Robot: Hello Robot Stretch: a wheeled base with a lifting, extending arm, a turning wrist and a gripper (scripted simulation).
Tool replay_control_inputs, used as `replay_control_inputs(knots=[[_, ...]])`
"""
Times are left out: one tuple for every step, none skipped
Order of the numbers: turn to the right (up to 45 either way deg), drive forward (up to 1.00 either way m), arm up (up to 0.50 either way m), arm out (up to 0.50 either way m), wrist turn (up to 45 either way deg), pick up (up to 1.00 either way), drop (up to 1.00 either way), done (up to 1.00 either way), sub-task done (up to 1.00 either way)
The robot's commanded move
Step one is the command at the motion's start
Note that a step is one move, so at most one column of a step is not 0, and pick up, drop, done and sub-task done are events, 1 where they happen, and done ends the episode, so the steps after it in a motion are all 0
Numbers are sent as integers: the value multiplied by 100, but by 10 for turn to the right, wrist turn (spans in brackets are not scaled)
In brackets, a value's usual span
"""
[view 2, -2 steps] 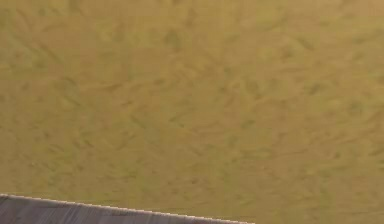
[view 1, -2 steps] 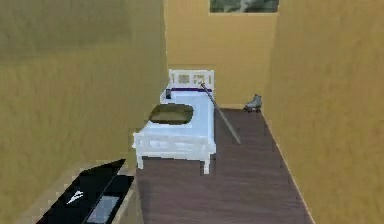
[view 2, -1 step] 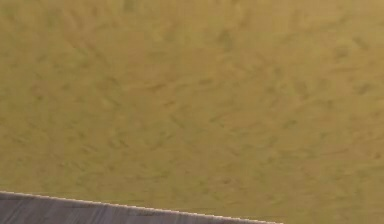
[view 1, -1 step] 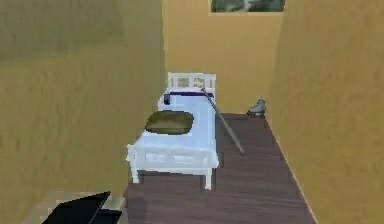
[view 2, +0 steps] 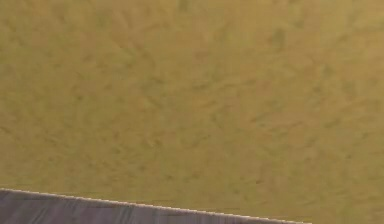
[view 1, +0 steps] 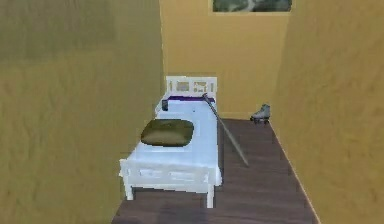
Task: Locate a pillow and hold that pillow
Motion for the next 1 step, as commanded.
replay_control_inputs(knots=[[180, 0, 0, 0, 0, 0, 0, 0, 0]])
